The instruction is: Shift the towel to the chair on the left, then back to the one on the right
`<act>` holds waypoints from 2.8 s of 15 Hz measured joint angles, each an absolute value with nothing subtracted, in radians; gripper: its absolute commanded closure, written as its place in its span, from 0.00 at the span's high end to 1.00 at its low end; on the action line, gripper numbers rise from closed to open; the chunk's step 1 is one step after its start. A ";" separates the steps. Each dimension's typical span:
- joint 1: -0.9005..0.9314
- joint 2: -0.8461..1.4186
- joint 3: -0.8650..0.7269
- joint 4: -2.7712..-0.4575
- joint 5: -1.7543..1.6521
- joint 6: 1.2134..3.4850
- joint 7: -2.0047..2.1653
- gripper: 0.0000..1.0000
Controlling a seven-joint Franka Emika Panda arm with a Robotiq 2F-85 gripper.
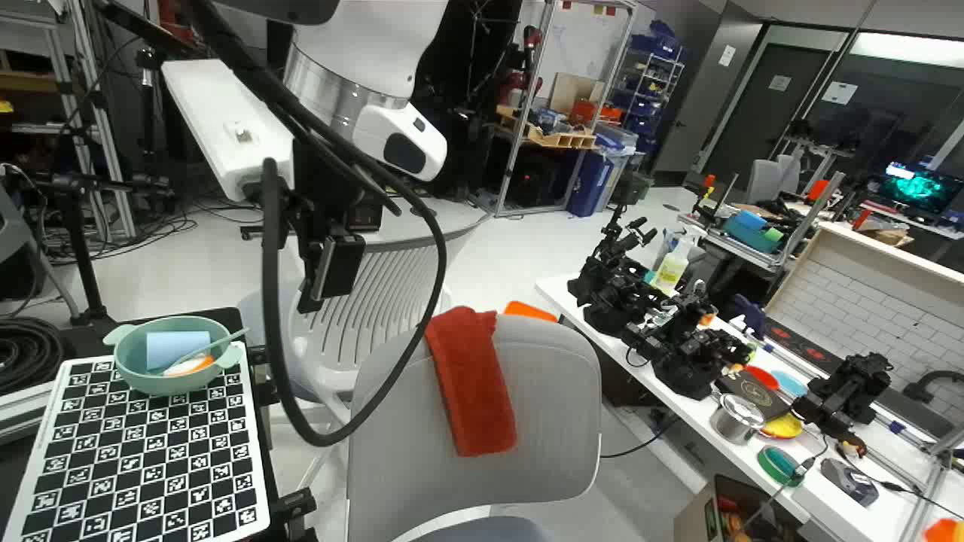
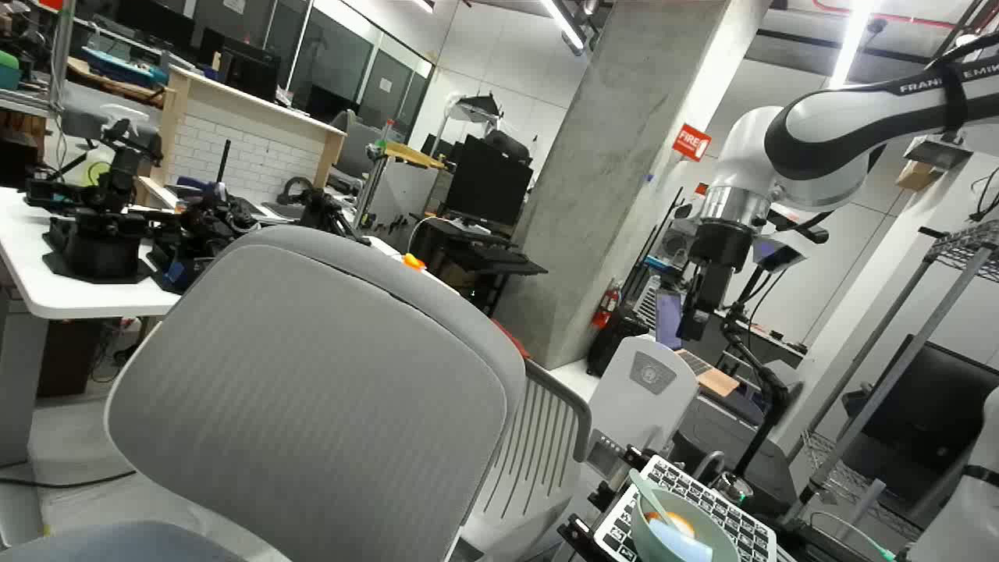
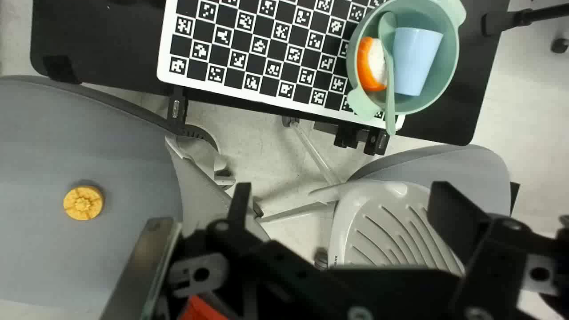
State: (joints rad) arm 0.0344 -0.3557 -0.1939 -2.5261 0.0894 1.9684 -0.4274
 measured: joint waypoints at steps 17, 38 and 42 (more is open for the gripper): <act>0.033 -0.356 -0.192 -2.526 0.089 1.968 -0.427 1.00; 0.054 0.335 -0.014 -2.154 0.252 2.707 -0.430 1.00; 0.045 0.468 -0.023 -2.009 0.096 2.689 -0.264 0.58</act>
